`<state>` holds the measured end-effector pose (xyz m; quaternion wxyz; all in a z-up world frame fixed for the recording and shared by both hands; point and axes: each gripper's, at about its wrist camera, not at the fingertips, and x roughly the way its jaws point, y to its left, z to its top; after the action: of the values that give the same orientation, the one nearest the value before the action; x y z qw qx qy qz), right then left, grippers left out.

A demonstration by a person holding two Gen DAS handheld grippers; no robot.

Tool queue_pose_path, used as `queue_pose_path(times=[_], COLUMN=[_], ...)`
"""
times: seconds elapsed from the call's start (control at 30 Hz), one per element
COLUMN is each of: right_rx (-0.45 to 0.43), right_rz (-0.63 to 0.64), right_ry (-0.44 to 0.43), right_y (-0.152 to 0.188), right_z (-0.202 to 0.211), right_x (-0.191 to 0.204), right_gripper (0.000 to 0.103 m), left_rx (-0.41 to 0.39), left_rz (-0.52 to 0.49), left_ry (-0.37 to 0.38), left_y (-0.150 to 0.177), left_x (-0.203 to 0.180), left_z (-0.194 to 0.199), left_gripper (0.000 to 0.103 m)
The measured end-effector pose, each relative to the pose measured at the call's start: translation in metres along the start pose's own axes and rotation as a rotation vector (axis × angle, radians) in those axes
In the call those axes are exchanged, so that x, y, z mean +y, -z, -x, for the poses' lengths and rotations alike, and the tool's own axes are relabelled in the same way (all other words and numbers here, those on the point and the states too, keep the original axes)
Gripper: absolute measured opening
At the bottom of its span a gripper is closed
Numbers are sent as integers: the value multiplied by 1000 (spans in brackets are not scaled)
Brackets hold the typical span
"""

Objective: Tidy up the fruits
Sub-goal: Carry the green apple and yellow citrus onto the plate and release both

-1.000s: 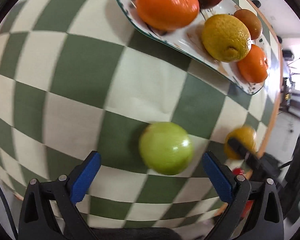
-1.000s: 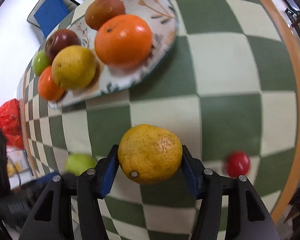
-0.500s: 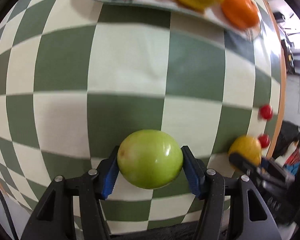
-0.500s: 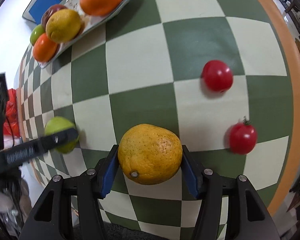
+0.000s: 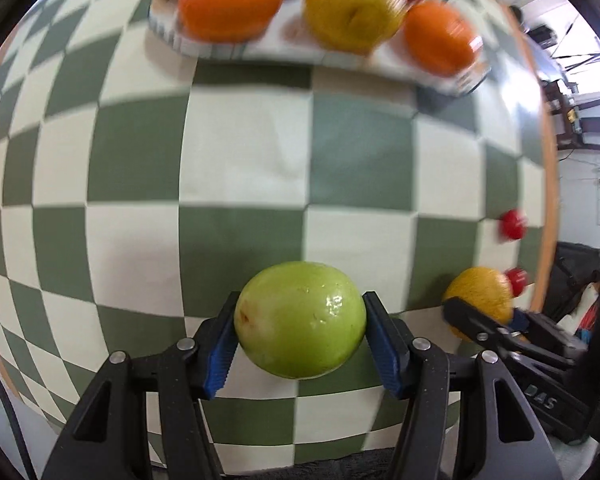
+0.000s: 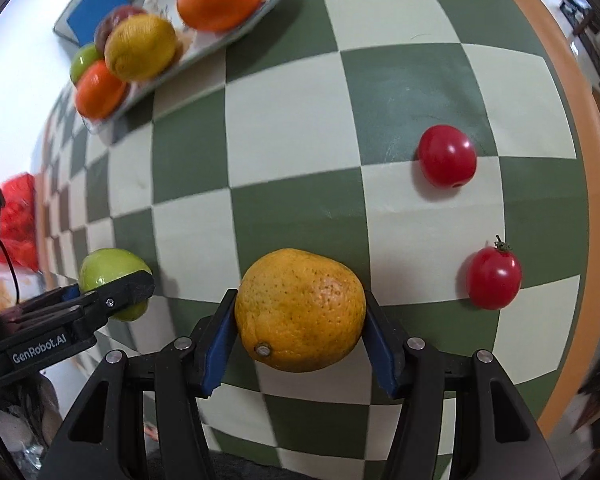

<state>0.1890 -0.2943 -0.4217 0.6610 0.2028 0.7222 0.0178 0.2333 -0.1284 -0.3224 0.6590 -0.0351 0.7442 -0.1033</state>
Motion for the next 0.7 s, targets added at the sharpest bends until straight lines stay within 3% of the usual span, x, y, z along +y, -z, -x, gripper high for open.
queue_pose_path(times=[0.1,0.2,0.33,0.4,0.53,0.7], right_rx=[-33,-90,-174,-211,-222,-197], right_rz=[-43,-65,-73,-66,-70,-60], right_ry=[-75,-136,-181,-182,-215,-183], right_y=[-12,-37,-91,-123,-178,-226], right_z=[22,50,80,90,89,69], right_x=[-4,-2,4,2,4,10], right_gripper=[61,61,61,61,61,61], left_rx=[-48,-94,-131,-111,-27,24], left_rz=[-8,-43,-79,-92,-80,-70], left_ry=[62,94,77,40,-20,-71], left_y=[-20,-65,-132,-160,-210,-222], left_x=[-17,-29,-48,-36,-35,-23], left_z=[37,68,91,98,68,36], left_gripper=[56,56,56,56,56,56])
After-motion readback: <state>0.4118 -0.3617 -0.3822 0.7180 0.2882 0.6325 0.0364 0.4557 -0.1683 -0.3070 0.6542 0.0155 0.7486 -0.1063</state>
